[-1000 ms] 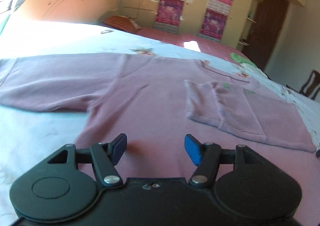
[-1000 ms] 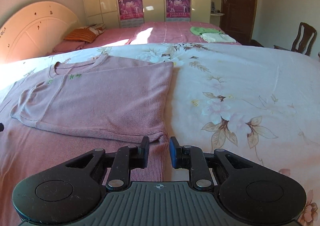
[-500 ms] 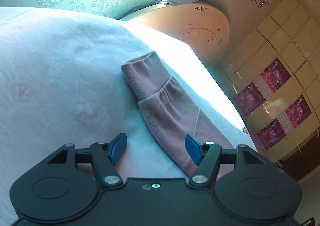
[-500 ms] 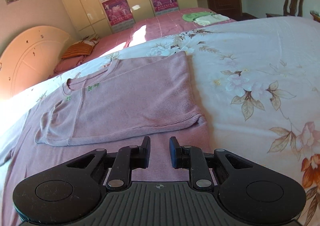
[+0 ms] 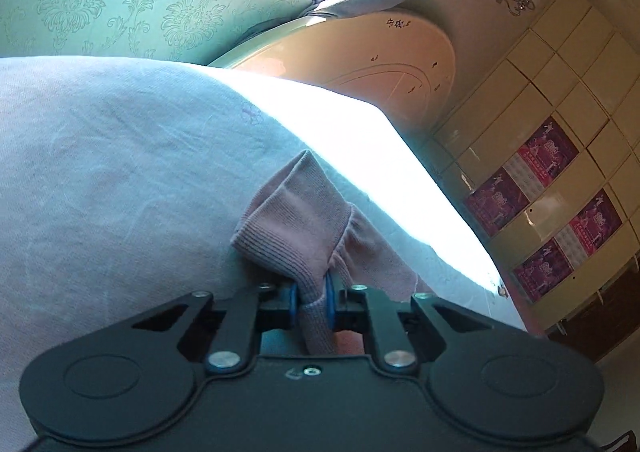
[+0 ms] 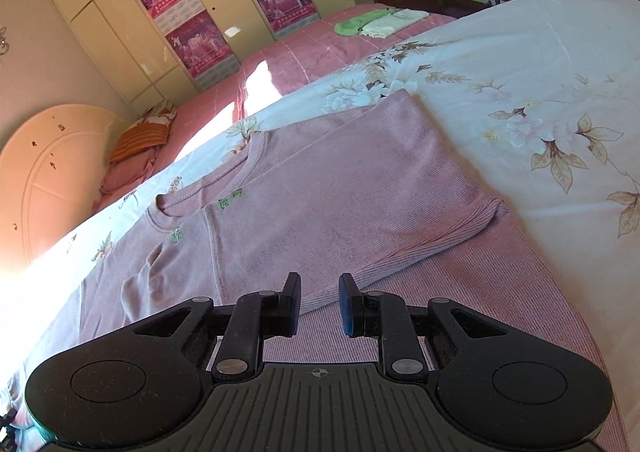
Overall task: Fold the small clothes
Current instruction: 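Grasp the other sleeve cuff with the left tool and lift it, then lay the cuff across the sweater body and open the left tool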
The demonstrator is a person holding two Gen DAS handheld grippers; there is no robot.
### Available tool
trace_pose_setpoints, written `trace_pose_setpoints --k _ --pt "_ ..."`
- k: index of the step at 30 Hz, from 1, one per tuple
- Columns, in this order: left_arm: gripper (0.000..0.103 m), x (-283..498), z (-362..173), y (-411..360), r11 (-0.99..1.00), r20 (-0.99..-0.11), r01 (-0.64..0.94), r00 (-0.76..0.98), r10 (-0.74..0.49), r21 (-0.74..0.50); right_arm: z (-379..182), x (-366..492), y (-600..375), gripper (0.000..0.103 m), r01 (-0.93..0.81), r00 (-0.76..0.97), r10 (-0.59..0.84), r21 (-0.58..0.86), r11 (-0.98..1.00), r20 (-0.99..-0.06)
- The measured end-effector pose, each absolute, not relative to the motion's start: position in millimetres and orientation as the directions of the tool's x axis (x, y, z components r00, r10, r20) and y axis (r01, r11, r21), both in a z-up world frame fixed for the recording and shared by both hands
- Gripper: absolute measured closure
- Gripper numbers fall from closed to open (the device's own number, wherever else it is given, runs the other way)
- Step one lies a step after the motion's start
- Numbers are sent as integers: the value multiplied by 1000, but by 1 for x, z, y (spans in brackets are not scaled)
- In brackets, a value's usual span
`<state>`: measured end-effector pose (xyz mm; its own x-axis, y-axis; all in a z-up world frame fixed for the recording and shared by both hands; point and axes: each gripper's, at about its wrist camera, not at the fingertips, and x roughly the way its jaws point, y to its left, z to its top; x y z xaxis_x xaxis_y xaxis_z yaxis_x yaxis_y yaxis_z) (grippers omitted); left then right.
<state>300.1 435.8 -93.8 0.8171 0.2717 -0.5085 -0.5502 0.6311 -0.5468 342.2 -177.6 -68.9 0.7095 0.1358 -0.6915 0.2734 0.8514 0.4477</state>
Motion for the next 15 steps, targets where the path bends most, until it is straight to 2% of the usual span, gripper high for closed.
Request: trace_pose_setpoints --k 3,6,10,15 --pt "91 310 -62 388 764 -423 -414 883 204 -495 -66 340 -176 83 250 715 126 420 873 -688" --pt "91 329 -34 319 861 -377 -262 922 89 -437 -69 341 -178 83 232 717 130 410 882 -685" --pt "91 352 -21 214 913 -365 -121 930 -33 -391 -75 345 -181 83 213 724 161 439 873 -671" --pt "91 380 -33 87 953 -417 31 895 -161 -302 -83 350 -192 83 206 731 197 486 849 -653"
